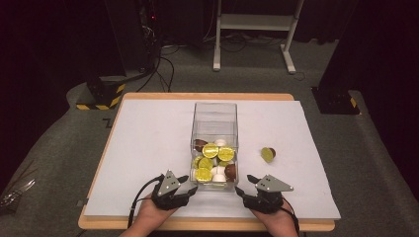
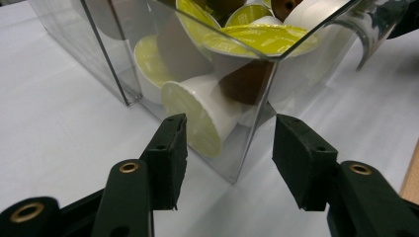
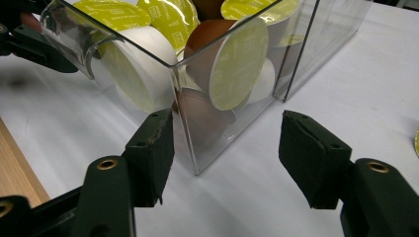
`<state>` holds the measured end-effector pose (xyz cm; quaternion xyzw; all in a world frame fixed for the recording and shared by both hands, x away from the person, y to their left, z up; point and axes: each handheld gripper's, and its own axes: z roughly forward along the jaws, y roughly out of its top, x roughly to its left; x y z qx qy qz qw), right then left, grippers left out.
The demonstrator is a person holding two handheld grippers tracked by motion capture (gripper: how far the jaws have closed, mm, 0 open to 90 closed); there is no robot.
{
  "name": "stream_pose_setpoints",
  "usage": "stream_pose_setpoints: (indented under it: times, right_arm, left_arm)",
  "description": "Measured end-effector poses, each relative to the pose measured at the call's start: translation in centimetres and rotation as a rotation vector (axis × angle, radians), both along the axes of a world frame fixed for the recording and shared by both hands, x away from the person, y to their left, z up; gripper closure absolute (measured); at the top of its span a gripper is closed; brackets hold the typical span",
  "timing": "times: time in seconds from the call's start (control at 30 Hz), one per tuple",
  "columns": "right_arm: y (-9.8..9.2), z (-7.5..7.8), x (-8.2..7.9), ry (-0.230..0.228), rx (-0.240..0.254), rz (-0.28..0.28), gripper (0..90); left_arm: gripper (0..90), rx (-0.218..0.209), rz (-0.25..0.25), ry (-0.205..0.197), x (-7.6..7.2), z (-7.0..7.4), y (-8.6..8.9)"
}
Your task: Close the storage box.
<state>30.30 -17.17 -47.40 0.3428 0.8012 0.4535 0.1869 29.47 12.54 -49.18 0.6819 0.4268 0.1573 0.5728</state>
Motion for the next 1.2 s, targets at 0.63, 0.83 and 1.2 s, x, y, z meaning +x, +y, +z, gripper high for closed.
stream_pose_setpoints:
  times: [0.63, 0.83, 1.2]
  right_arm:
    - [-0.3, 0.7, 1.6, 0.009, 0.017, 0.063, 29.9]
    - [1.2, 0.4, 1.8, -0.006, -0.001, 0.072, 29.5]
    - [2.2, 0.3, 3.6, -0.057, -0.033, -0.039, 25.8]
  left_arm:
    - [35.4, 0.010, 0.095, 0.004, 1.6, -0.4, -0.2]
    - [29.5, 0.016, 0.111, 0.002, 1.8, -0.3, -0.1]
    - [25.5, -0.008, 0.177, 0.001, 4.1, -0.2, 0.0]
